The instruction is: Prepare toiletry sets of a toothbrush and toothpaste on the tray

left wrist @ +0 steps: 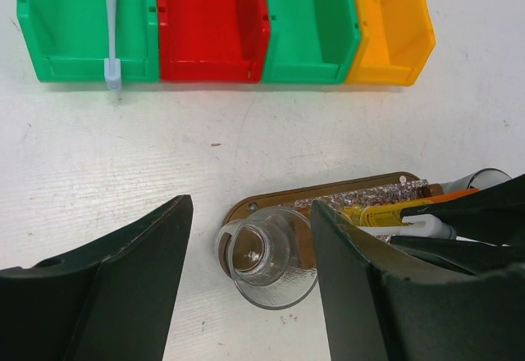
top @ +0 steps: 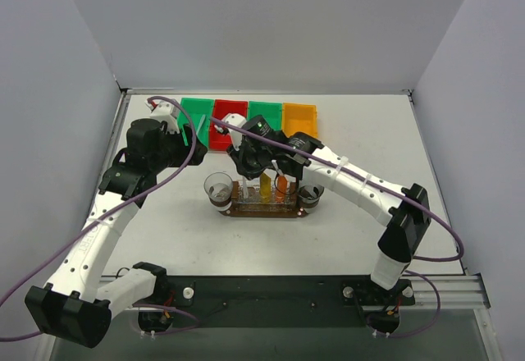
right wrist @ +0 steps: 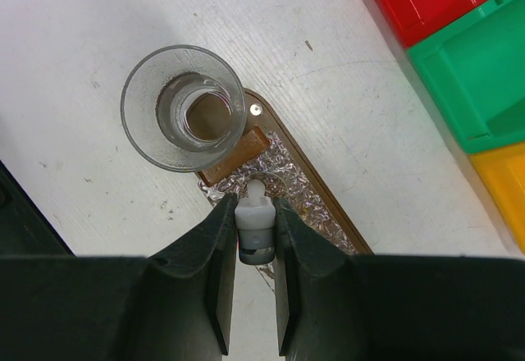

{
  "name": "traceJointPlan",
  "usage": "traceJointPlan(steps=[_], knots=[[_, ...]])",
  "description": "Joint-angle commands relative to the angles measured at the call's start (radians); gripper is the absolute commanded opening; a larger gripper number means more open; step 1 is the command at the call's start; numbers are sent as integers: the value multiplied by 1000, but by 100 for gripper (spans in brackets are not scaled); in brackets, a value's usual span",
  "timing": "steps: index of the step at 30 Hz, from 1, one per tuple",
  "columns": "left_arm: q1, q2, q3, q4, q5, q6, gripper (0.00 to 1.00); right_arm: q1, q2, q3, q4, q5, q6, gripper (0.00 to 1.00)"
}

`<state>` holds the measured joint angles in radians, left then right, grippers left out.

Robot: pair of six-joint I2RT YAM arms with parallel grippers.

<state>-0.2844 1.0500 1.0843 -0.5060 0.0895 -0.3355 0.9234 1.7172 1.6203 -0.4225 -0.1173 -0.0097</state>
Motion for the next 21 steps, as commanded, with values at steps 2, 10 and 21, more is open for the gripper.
traceJointPlan(steps=[2, 10, 21], knots=[[4, 4, 35, 18, -7, 3, 70, -5, 21, 3, 10, -12, -21, 0], [4, 4, 31, 21, -5, 6, 70, 0, 32, -2, 13, -7, -42, 0], [4, 5, 32, 24, -4, 9, 70, 8, 36, -23, 25, -5, -62, 0]])
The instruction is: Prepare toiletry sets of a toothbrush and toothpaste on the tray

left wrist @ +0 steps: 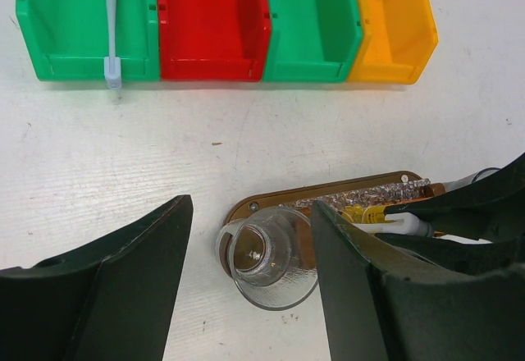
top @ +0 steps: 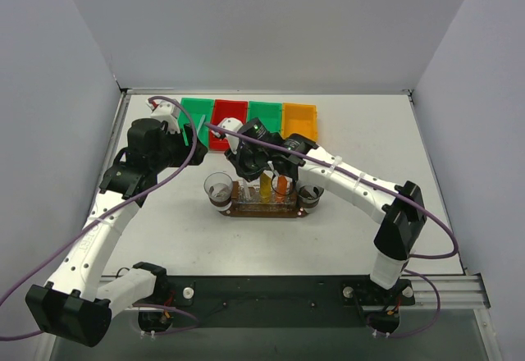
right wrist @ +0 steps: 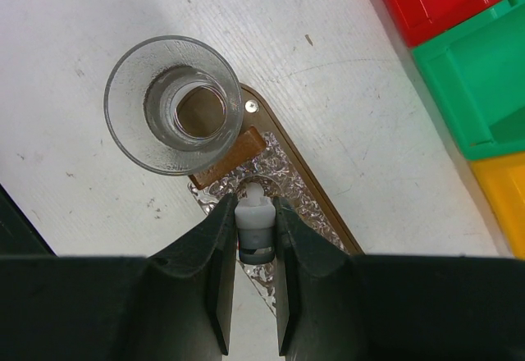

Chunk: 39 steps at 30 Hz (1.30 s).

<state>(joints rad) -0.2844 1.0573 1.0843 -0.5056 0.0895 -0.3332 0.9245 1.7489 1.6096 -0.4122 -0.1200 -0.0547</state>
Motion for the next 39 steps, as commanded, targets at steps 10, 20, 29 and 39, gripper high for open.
traceJointPlan(steps=[10, 20, 29, 39], knots=[[5, -5, 31, 21, -11, 8, 70, 5, 6, -22, 6, -15, -14, 1], [5, -6, 35, 15, -17, 11, 70, 5, -22, -31, 9, 3, -14, 39], [5, -6, 32, 18, -17, 11, 70, 7, -40, -39, 27, 2, -13, 50], [5, 7, 28, 18, -13, 20, 73, -10, -80, -27, 52, -3, 27, 56]])
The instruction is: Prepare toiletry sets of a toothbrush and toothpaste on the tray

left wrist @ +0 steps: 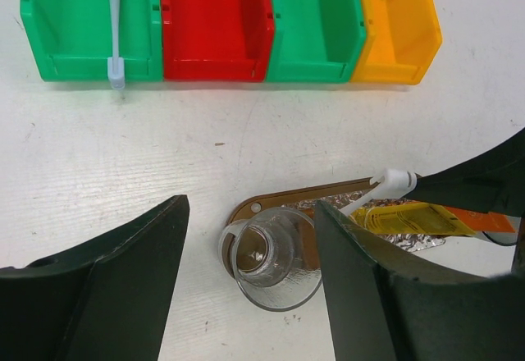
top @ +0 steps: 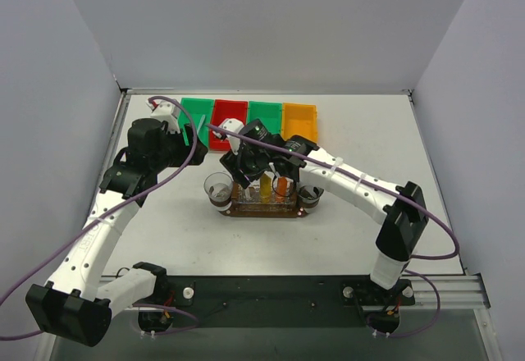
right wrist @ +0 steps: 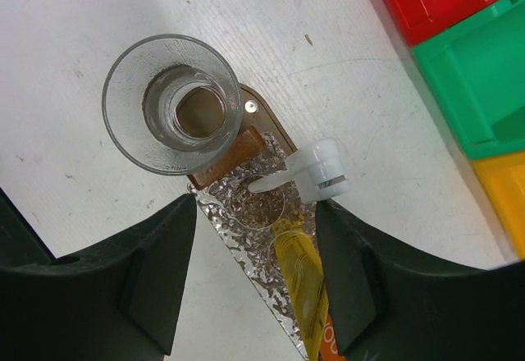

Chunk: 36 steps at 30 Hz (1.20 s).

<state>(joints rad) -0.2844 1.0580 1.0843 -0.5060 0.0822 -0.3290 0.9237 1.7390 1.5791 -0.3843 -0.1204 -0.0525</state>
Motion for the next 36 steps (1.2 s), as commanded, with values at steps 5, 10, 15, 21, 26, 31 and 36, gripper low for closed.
traceJointPlan(steps=[5, 10, 15, 21, 26, 31, 36], knots=[[14, 104, 71, 1, 13, 48, 75, -57, -136, 16, 54, -13, 97, 56], [60, 292, 229, -68, 28, 99, 74, -158, -205, 6, 120, -47, 215, 54], [135, 497, 354, -49, 48, 117, 67, -240, -233, 9, 131, -53, 249, 53], [156, 750, 566, -100, 56, 194, 63, -289, -248, 15, 121, -61, 270, 51], [157, 960, 764, -192, -1, 252, 62, -328, -220, 71, 85, -87, 276, 49], [163, 1108, 896, -233, -48, 258, 59, -368, -177, 142, 51, -113, 287, 47], [165, 1188, 991, -247, -50, 252, 57, -394, -136, 186, 30, -125, 302, 44]])
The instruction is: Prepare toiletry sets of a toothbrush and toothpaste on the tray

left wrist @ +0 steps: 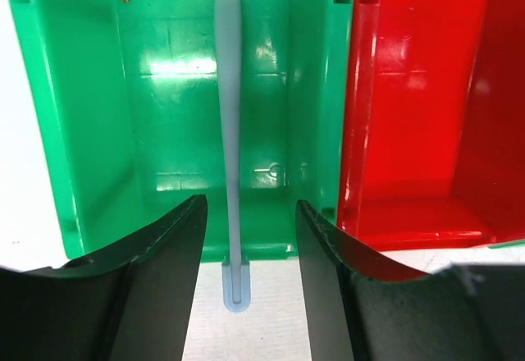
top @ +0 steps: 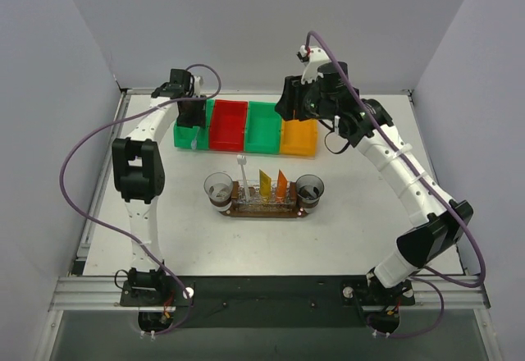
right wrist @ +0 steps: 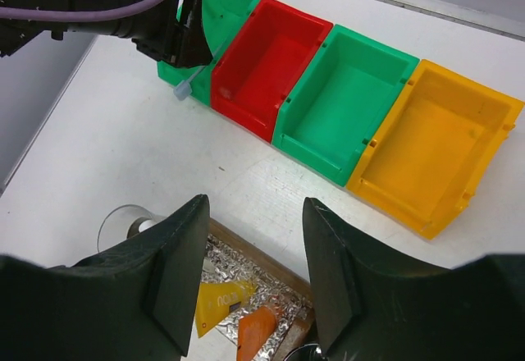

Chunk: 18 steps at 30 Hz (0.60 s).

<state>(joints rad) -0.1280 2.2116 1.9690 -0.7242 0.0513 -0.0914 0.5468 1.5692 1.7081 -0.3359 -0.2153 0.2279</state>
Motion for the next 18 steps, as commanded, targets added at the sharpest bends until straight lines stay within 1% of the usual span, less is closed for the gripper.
traceJointPlan(steps=[1, 3, 6, 8, 14, 18], knots=[[8, 61, 120, -43, -19, 16, 57, -27, 41, 70, -20, -38, 25, 44], [10, 89, 149, -57, -22, 13, 57, -34, 60, 84, -28, -44, 31, 44], [13, 118, 149, -64, -27, 9, 56, -48, 80, 104, -34, -50, 44, 43], [16, 126, 139, -64, -30, 9, 52, -54, 87, 114, -32, -52, 50, 42], [22, 137, 136, -63, -27, 7, 47, -62, 129, 151, -34, -62, 62, 41], [24, 138, 131, -60, -18, 1, 39, -64, 159, 176, -37, -75, 70, 40]])
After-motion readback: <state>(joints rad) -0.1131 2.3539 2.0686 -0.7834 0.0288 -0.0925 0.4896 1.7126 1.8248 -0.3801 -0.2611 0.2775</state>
